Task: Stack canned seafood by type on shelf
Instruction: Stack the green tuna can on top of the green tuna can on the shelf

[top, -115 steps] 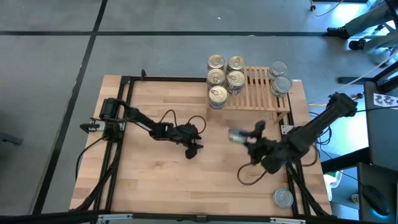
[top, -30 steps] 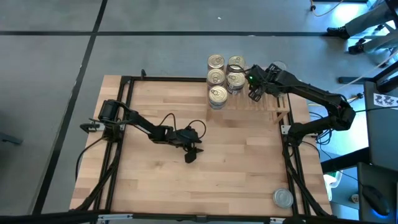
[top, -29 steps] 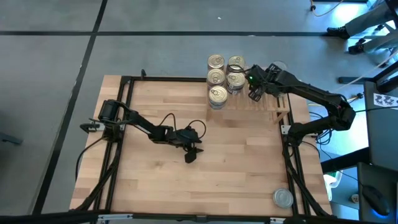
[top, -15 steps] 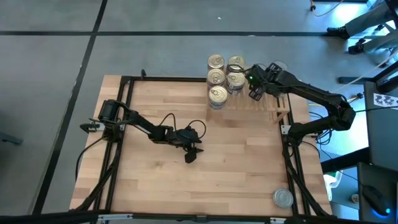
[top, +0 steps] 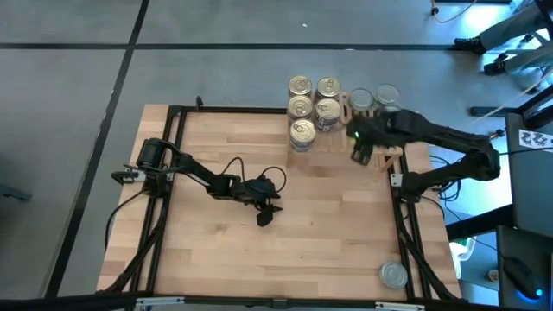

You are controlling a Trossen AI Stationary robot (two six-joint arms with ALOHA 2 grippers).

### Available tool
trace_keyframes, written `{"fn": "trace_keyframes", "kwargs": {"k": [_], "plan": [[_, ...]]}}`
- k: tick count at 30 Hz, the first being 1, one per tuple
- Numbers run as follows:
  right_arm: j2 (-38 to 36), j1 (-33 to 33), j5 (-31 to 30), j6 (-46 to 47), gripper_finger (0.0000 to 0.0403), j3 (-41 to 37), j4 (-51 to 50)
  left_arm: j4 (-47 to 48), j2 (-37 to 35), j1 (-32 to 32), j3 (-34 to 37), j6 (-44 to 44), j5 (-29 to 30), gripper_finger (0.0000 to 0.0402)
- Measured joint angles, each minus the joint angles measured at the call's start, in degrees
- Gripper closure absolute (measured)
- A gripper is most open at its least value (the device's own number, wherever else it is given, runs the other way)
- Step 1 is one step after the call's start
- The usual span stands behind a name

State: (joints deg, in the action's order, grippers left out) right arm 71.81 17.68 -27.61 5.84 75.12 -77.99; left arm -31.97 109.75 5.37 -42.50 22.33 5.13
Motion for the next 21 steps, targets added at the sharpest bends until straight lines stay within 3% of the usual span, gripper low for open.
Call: {"fn": "trace_keyframes", "kwargs": {"k": [7, 13, 21], "plan": [[-2.44, -18.83, 20.99, 15.62, 0.0193, -2.57, -1.86, 0.0, -0.02, 0.0, 0.0, -0.13, 0.0, 0.0164], [-2.32, -35.23, 27.33, 30.2, 0.0223, -9.53, 3.87, 0.02, -0.02, 0.02, 0.0, -0.17, 0.0, 0.0164], [-2.29, -52.32, 35.66, 54.12, 0.0248, -19.21, 15.51, 0.02, -0.02, 0.02, 0.0, -0.17, 0.0, 0.0164]]}}
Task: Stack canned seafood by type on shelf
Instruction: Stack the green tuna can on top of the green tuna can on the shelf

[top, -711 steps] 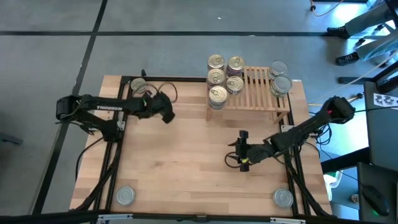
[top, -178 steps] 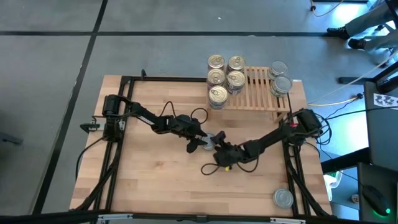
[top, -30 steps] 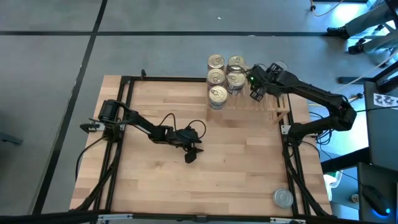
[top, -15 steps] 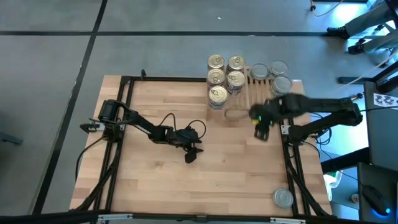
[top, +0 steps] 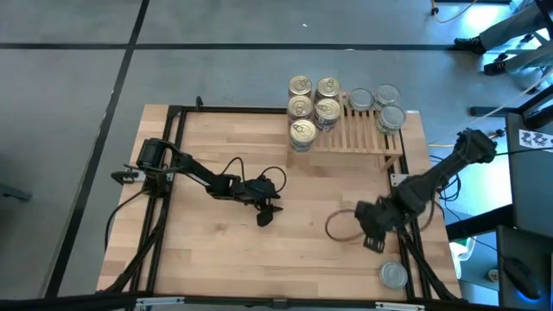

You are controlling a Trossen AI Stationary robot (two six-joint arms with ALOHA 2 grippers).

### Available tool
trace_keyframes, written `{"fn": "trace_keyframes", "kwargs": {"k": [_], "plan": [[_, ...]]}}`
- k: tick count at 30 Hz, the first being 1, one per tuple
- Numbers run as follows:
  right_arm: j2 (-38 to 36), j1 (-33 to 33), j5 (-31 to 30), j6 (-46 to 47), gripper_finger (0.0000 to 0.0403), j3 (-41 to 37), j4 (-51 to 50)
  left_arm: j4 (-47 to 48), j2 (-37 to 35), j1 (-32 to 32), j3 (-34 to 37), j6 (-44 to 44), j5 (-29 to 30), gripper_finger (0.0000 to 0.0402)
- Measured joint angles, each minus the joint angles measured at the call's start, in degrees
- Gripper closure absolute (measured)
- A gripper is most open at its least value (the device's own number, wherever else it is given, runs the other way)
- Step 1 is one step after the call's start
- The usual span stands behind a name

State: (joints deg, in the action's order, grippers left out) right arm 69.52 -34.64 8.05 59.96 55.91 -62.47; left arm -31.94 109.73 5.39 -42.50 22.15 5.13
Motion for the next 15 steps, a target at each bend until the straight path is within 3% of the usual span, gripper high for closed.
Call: {"fn": "trace_keyframes", "kwargs": {"k": [9, 15], "plan": [[0.41, -13.61, 9.61, 26.05, 0.0264, -13.62, 28.17, -0.07, 0.0, 0.0, 0.0, -0.24, 0.0, 0.0164], [2.88, -19.25, 12.13, 37.31, 0.0275, -17.17, 34.35, -0.28, 0.0, 0.0, 0.0, -1.11, 0.0, 0.0164]]}}
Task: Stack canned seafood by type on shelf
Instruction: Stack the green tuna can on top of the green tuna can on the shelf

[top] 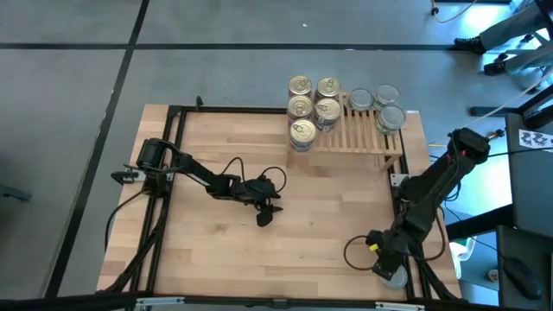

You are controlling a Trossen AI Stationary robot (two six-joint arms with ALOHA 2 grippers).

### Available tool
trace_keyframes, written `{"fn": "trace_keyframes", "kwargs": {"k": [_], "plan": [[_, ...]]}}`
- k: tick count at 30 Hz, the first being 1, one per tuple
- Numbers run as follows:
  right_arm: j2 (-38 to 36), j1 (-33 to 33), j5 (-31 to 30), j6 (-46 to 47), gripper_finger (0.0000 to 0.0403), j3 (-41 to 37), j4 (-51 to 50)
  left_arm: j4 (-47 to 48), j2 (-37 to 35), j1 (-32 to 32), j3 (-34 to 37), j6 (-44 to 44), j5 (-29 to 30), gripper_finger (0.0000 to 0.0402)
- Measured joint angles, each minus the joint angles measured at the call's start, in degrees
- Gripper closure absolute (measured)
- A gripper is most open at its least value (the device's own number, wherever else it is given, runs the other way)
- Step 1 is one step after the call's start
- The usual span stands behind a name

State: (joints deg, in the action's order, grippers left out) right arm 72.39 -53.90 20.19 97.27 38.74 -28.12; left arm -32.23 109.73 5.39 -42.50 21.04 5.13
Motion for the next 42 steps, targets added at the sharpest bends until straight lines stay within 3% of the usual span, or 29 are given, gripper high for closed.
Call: {"fn": "trace_keyframes", "kwargs": {"k": [7, 13, 17, 23, 30, 39, 42], "plan": [[3.58, -2.06, 6.97, 6.51, 0.0277, -0.18, 1.67, 0.01, 0.0, 0.0, 0.0, 0.0, 0.0, 0.0164], [8.67, -0.89, 5.22, 5.83, 0.0277, -0.17, 2.49, 0.02, 0.0, 0.0, 0.0, 0.04, 0.0, 0.0164], [10.82, 1.59, 2.53, 0.45, 0.0277, 0.11, 6.79, -0.13, 0.0, 0.0, 0.0, 0.96, 0.0, 0.0164], [11.04, 8.42, -9.2, -13.42, 0.0277, 0.02, 12.13, -0.23, 0.0, 0.0, 0.0, 1.09, 0.02, 0.0164], [11.02, 16.65, -26.96, -31.96, 0.0277, -0.02, 12.21, -0.61, -0.02, 0.0, 0.0, 1.11, 0.02, 0.0164], [11.35, 23.82, -42.62, -49.22, 0.0277, -0.36, 10.98, -1.77, -0.04, -0.24, -0.02, 3.63, 0.04, 0.0164], [11.37, 26.79, -43.8, -57.55, 0.0277, -0.4, 11.33, -1.83, -0.04, -0.28, -0.02, 2.8, 0.04, 0.0164]]}}
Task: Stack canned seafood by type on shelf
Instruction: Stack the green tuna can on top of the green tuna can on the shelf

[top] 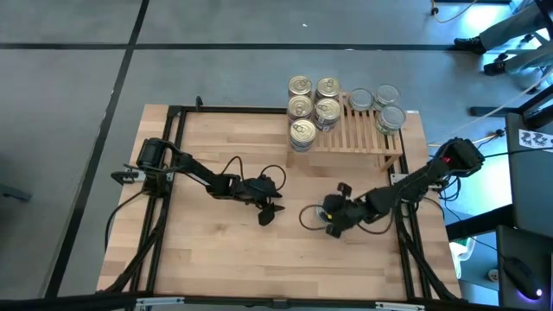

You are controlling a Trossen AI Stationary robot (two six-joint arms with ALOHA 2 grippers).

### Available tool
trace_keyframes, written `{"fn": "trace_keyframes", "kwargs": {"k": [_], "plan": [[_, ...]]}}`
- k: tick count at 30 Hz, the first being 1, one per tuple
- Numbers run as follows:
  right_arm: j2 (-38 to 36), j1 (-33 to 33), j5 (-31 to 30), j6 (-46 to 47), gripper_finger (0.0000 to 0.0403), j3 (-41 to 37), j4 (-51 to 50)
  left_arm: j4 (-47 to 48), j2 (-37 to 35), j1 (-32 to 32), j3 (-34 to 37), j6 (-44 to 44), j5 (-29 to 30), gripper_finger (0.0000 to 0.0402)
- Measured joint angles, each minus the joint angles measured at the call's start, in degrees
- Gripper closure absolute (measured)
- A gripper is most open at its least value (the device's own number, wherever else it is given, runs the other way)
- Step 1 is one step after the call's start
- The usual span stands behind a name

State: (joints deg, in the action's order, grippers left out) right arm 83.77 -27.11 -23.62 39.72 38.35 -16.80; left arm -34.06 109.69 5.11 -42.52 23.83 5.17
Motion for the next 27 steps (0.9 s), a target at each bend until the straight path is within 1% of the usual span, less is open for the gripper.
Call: {"fn": "trace_keyframes", "kwargs": {"k": [2, 4, 7, 9, 11, 13, 15, 18, 22, 24, 27], "plan": [[-0.01, 2.3, -0.09, -4.42, 0.0277, 0.0, 1.39, -0.55, 0.0, -0.2, 0.0, -0.03, -0.02, 0.0164], [0.67, 4.37, -0.24, -8.64, 0.0277, 0.01, 4.99, -1.66, 0.0, -0.25, 0.0, 0.07, 0.0, 0.0164], [0.92, 5.92, -0.19, -17.25, 0.0277, 0.07, 8.94, -3.97, 0.0, 0.37, -0.56, -0.59, 0.07, 0.0164], [-0.06, 5.75, 0.09, -21.02, 0.0277, 0.15, 10.23, -4.22, 0.0, 1.21, -2.34, -2.34, 0.02, 0.0164], [-3.03, 4.53, 0.56, -22.59, 0.0277, 0.11, 8.01, -3.34, 0.0, 2.12, -4.96, -5.12, 0.02, 0.0164], [-6.31, 2.64, 0.75, -23.46, 0.0277, 0.22, 5.66, 0.02, 0.0, 3.01, -8.03, -8.11, 0.82, 0.0164], [-9.6, -0.06, 0.31, -23.47, 0.0277, 0.12, 2.07, 3.82, 0.4, 3.64, -11.83, -10.83, 2.16, 0.0164], [-14.36, -4.43, -2.36, -21.76, 0.0277, -1.76, 1.07, 8.11, 2.29, 3.79, -17.92, -13.81, 2.84, 0.0164], [-19.42, -9.42, -6.92, -15.5, 0.0277, -7.19, 0.41, 12.93, 7.19, 3.16, -26.23, -16.72, 2.91, 0.0164], [-21.65, -11.67, -8.1, -11.7, 0.0277, -9.84, 0.5, 14.85, 10.11, 2.73, -30.03, -17.48, 2.81, 0.0164], [-24.25, -14.69, -8.98, -5.86, 0.0276, -13.47, 0.41, 16.48, 14.62, 1.89, -35.91, -17.84, 0.71, 0.0164]]}}
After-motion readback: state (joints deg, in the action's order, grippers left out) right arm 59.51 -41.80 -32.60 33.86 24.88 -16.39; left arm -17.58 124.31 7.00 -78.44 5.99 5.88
